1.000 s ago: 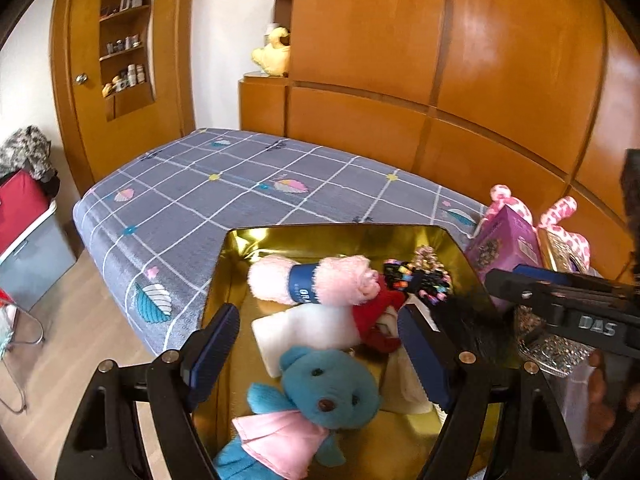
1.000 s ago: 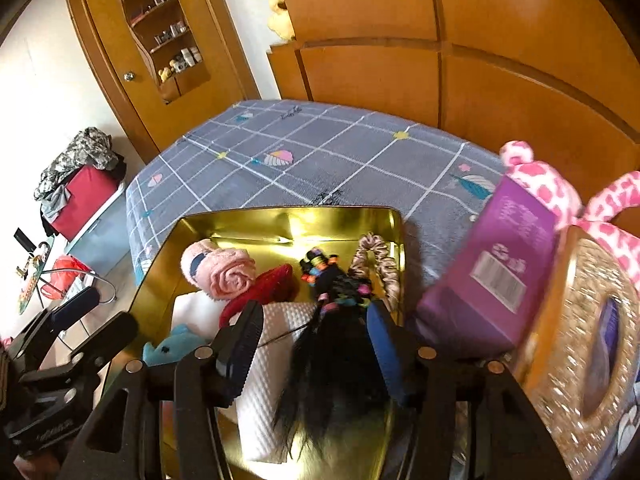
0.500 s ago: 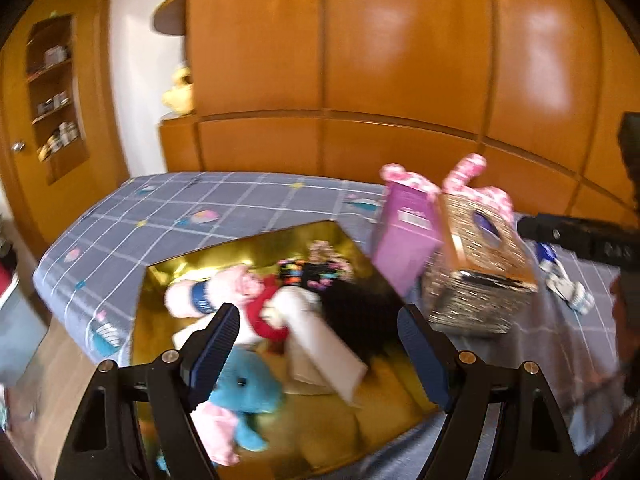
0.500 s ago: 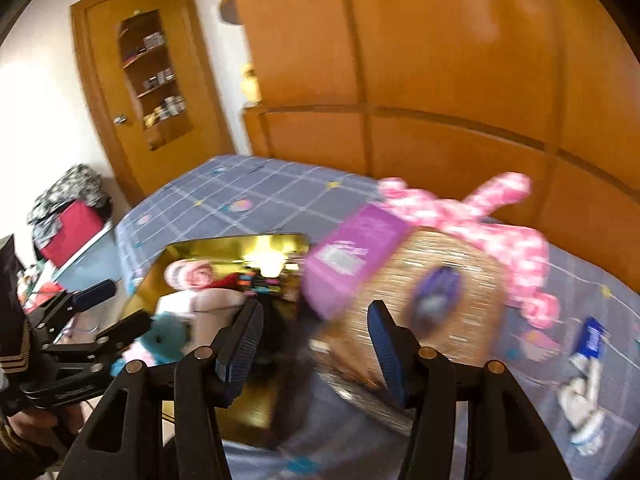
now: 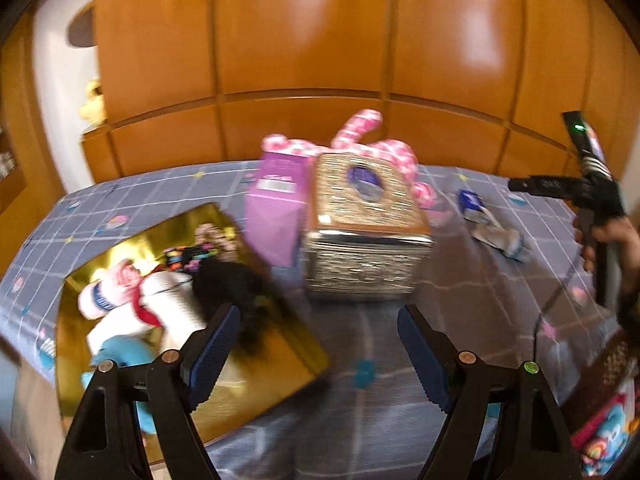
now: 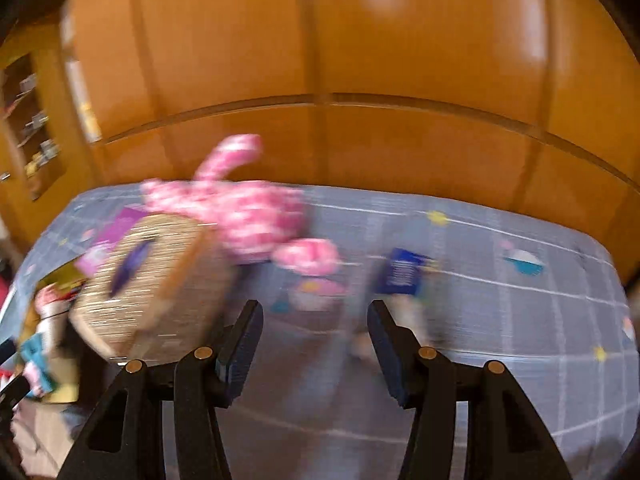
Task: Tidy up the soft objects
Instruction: 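Release the doll into the tray and move both tools back to the bed, then grasp the white knit glove with left tool while right tool reaches the Tempo pack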
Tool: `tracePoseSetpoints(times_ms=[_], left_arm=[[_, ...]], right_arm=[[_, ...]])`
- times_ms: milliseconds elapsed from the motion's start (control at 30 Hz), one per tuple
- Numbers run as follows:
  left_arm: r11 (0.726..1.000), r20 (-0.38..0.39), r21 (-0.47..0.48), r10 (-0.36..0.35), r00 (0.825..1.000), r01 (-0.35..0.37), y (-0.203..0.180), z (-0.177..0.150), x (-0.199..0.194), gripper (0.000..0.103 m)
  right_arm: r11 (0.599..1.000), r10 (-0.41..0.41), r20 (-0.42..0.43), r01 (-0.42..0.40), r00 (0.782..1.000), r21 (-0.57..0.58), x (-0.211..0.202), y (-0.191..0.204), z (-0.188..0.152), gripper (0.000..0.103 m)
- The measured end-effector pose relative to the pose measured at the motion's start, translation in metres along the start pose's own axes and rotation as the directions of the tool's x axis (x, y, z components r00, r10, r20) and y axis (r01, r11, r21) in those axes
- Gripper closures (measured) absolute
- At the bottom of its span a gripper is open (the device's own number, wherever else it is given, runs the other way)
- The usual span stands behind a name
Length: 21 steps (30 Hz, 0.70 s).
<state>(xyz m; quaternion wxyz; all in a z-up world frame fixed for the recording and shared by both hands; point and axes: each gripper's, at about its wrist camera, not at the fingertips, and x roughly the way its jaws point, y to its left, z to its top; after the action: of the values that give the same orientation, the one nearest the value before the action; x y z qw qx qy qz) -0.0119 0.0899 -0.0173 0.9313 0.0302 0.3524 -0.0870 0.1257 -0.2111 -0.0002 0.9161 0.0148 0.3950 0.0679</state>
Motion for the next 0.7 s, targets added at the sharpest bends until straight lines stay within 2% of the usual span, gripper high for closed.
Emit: tracePoseSetpoints(times_ms=[133, 200, 267, 300, 333, 467, 567, 700], left_arm=[[0.996, -0.023, 0.066, -0.06, 0.998, 0.061, -0.031, 0.007, 0.009, 0.021], [0.992, -0.033, 0.087, -0.085, 0.996, 0.088, -0.043, 0.012, 0.014, 0.021], [0.987, -0.046, 0.11, -0.115, 0.992, 0.12, -0.061, 0.019, 0.023, 0.021], [0.984, -0.054, 0.116, -0.131, 0.99, 0.137, -0.068, 0.022, 0.028, 0.021], [0.981, -0.063, 0.119, -0.148, 0.987, 0.155, -0.075, 0.025, 0.033, 0.021], [0.964, -0.131, 0.114, -0.225, 0.966, 0.24, -0.109, 0.041, 0.065, 0.022], [0.954, -0.172, 0.115, -0.254, 0.952, 0.276, -0.131, 0.05, 0.085, 0.031], [0.941, -0.201, 0.116, -0.291, 0.935, 0.318, -0.164, 0.064, 0.112, 0.032]], right_arm=[[0.982, -0.107, -0.02, 0.109, 0.994, 0.156, 0.013, -0.068, -0.005, 0.048], [0.951, -0.156, -0.021, 0.156, 0.988, 0.266, 0.016, -0.103, -0.014, 0.048], [0.914, -0.166, -0.041, 0.169, 0.985, 0.369, 0.019, -0.128, -0.024, 0.048], [0.881, -0.163, -0.071, 0.177, 0.984, 0.438, 0.021, -0.142, -0.027, 0.048], [0.861, -0.159, -0.06, 0.169, 0.985, 0.48, 0.019, -0.15, -0.028, 0.048], [0.831, -0.139, -0.058, 0.148, 0.989, 0.537, 0.019, -0.163, -0.032, 0.048], [0.819, -0.112, -0.049, 0.12, 0.993, 0.561, 0.017, -0.167, -0.033, 0.048], [0.806, -0.1, -0.033, 0.101, 0.994, 0.584, 0.011, -0.167, -0.035, 0.048]])
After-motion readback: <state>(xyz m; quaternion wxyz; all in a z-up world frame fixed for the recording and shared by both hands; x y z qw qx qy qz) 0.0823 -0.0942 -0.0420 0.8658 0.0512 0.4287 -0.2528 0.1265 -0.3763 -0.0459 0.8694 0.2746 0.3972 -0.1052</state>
